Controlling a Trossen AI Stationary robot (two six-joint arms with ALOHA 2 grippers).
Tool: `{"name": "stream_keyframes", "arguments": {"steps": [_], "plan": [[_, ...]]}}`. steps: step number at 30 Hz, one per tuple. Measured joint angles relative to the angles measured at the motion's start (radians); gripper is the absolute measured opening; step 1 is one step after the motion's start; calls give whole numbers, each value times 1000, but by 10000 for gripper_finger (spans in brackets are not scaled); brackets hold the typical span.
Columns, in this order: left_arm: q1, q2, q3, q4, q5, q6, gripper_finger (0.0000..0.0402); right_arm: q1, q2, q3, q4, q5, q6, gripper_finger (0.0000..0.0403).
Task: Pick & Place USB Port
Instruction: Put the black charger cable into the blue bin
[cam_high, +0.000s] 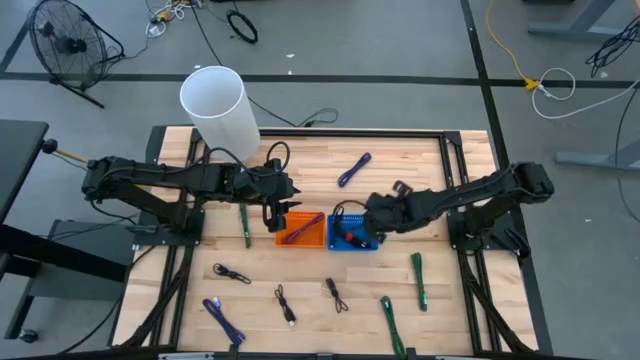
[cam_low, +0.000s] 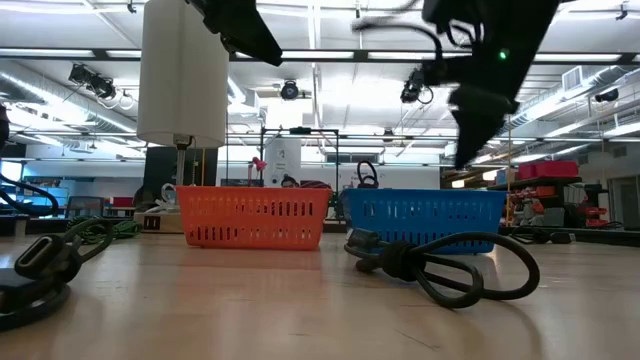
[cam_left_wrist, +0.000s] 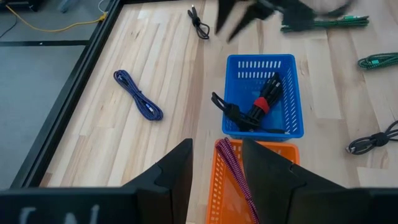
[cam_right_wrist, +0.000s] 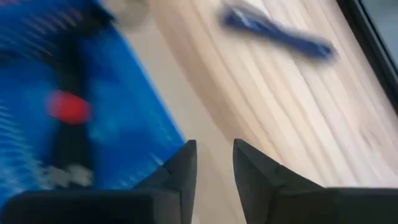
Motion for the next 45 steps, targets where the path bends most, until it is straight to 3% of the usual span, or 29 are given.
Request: {"name": "stream_keyframes", "arguments": {"steps": [5, 9, 20, 26, 31, 40, 45], "plan": [[0, 0, 0, 0, 0, 0, 142, -77, 0, 0, -176, -7, 40, 122], [0, 0, 0, -4, 0, 0, 142, -156, -1, -42, -207, -12, 85, 138], [0, 0, 0, -14, 0, 0, 142, -327, -1, -234, -179, -71, -8, 218], [0, 0, 0, -12, 0, 0, 142, -351, -1, -261, -157, -89, -65, 276], [0, 0, 0, -12, 0, 0, 142, -351, -1, -280, -60, -89, -128, 302], [0, 0, 0, -12, 0, 0, 142, -351, -6, -365, 158, -127, -224, 278], [1, 0, 0, -11, 0, 0, 142, -357, -5, -389, 175, -151, -199, 203]]}}
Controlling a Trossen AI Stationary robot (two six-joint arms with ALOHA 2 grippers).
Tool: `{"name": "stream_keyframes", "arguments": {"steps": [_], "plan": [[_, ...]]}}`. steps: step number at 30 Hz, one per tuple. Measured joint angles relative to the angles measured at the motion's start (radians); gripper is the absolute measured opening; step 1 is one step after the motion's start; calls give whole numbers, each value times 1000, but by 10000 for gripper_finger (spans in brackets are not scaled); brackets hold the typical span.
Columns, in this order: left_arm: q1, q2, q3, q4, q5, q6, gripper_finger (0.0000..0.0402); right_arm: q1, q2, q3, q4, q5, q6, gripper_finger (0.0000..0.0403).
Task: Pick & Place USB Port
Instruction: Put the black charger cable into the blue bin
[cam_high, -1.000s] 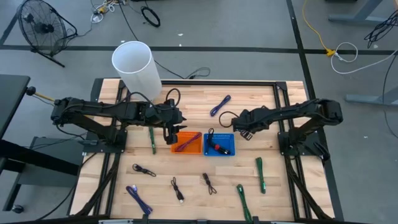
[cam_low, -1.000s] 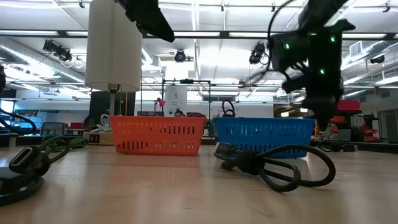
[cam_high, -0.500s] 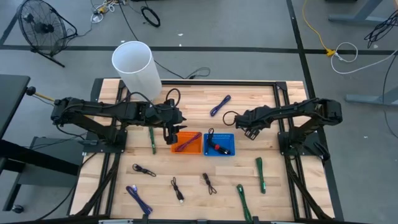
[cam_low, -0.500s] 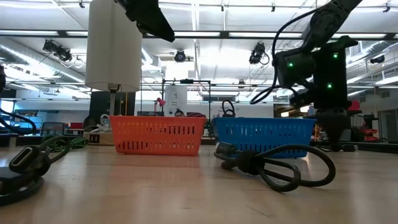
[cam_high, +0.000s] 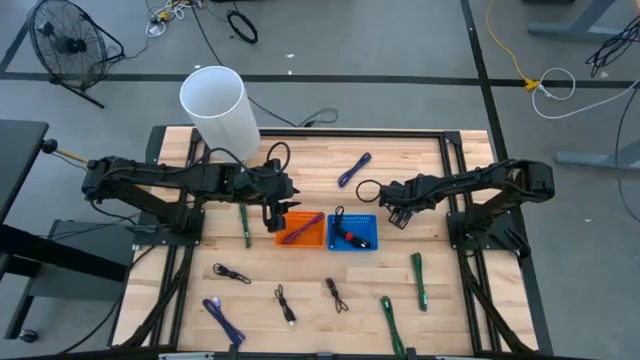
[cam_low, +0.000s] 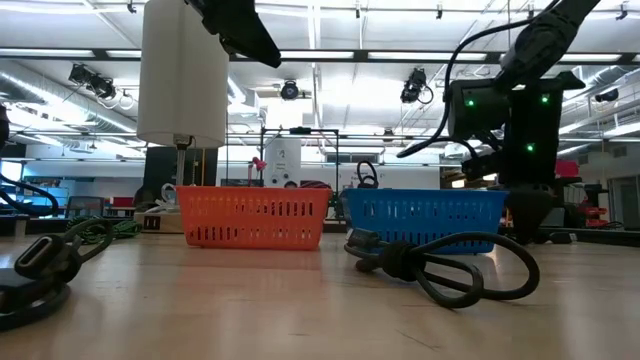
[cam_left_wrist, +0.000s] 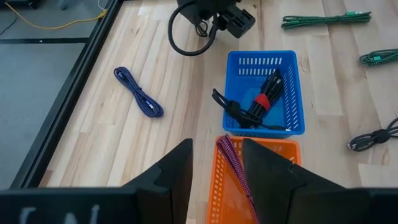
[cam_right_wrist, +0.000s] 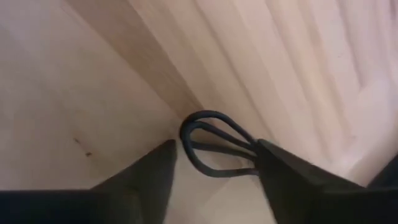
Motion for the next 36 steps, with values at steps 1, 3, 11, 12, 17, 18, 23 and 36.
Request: {"name": "stream_keyframes", "arguments": {"steps": [1, 3, 11, 12, 17, 18, 23, 36], "plan": [[0, 0, 0, 0, 0, 0, 142, -2, 0, -3, 3, -9, 6, 179], [0, 0, 0, 0, 0, 0, 142, -6, 0, -3, 12, -34, 2, 119], [0, 0, 0, 0, 0, -1, 142, -7, 5, 12, 32, -40, -29, 10], [0, 0, 0, 0, 0, -1, 142, -7, 6, 26, 19, -29, -32, 7], [0, 0, 0, 0, 0, -3, 142, -10, 8, 127, -109, 18, -44, 4], [0, 0, 0, 0, 0, -7, 142, -8, 8, 150, -133, 16, -44, 3], [0, 0, 0, 0, 0, -20, 142, 20, 7, 280, -225, -19, -52, 2], [0, 0, 0, -1, 0, -20, 142, 243, 6, 585, -346, -234, 5, 1]]}}
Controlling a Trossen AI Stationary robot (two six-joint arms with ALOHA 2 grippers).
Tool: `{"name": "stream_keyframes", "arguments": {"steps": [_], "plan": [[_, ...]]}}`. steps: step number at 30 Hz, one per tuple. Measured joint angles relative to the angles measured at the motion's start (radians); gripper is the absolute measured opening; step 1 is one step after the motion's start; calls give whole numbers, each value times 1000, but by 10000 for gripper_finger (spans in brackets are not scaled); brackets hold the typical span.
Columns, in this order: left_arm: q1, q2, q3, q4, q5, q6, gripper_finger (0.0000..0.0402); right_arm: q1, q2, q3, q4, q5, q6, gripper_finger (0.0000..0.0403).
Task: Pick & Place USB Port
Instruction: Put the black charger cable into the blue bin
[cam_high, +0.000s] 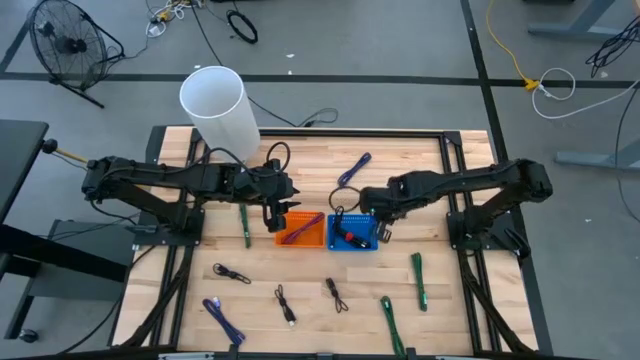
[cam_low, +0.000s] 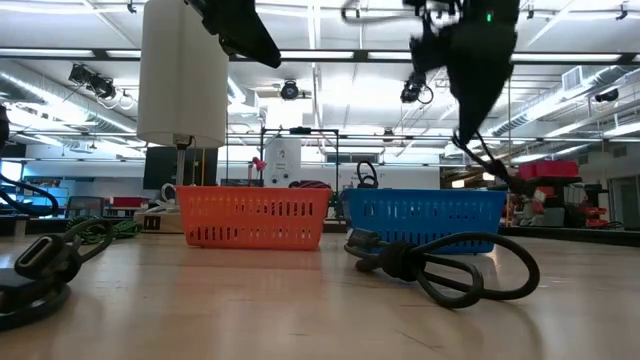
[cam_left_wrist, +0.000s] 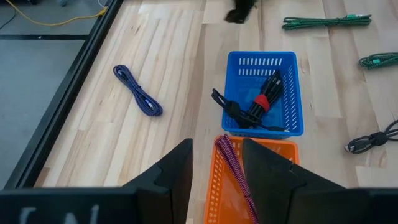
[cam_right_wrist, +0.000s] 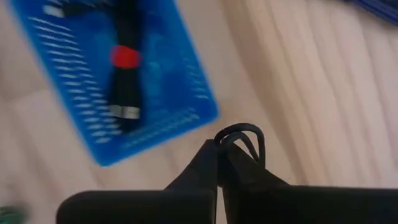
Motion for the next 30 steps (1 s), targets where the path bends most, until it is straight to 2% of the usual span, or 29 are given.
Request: {"name": "stream_keyframes", "arguments": {"steps": [9, 15, 21, 30], "plan": [[0, 0, 0, 0, 0, -1, 142, 166, 0, 93, 213, -68, 85, 0], [0, 0, 0, 0, 0, -25, 142, 241, 0, 94, 300, -56, 96, 0], [0, 0, 0, -1, 0, -51, 142, 261, 0, 75, 316, 39, 121, 0], [0, 0, 0, 0, 0, -56, 142, 261, 5, 3, 396, 54, 109, 0]]}}
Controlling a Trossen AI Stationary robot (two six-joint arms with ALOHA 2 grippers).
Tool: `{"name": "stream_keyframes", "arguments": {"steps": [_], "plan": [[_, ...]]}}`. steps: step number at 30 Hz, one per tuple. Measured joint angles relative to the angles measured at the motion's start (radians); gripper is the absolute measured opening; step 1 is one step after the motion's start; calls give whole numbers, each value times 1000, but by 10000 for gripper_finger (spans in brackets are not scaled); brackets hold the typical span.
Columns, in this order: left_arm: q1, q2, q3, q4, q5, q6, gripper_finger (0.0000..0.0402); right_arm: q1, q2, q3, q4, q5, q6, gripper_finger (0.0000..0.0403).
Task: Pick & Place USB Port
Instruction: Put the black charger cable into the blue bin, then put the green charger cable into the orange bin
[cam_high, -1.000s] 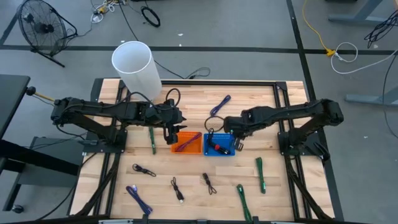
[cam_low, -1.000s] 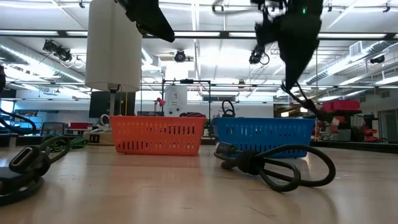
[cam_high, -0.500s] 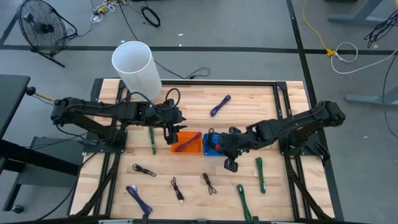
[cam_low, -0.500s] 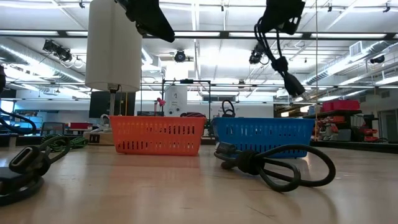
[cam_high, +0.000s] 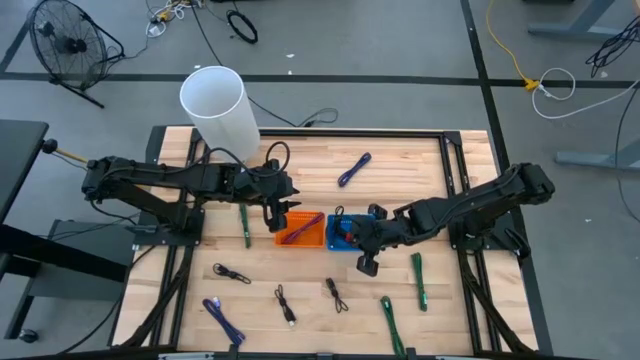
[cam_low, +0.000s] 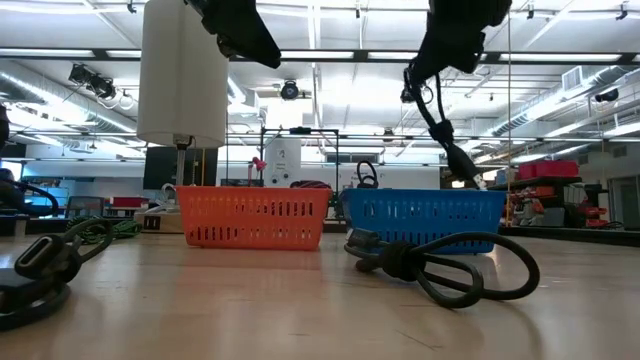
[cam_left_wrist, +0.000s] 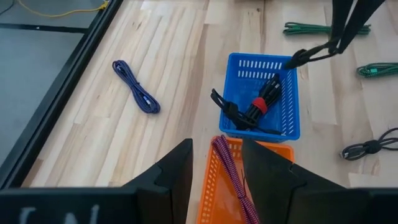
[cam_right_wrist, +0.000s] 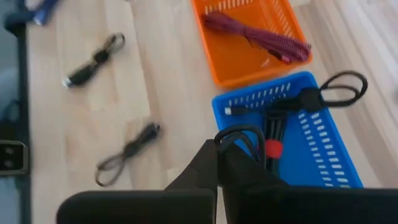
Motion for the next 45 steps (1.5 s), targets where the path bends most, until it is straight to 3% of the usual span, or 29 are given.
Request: {"name": "stream_keyframes", "arguments": {"steps": [9, 17, 25, 27, 30, 34, 39, 45], "plan": [[-1, 0, 0, 0, 0, -29, 142, -14, 0, -14, 0, 19, 9, 7], [-1, 0, 0, 0, 0, -55, 142, -14, 0, -14, 0, 57, 19, 59], [-1, 0, 0, -15, 27, -101, 142, -15, 0, -14, -1, 168, 20, 103], [-1, 0, 0, -34, 27, -103, 142, -16, 0, -14, -1, 116, 40, 111], [-1, 0, 0, -71, 27, -111, 142, -11, 0, -14, -8, -51, 109, 119], [-1, 0, 0, -97, 26, -142, 142, 30, 0, -14, -125, -210, 266, 120], [-1, 0, 0, -101, 26, -158, 142, 116, 0, -14, -333, -271, 525, 113], [-1, 0, 0, -101, 26, -164, 142, 238, 0, -14, -425, -224, 800, 117]]}}
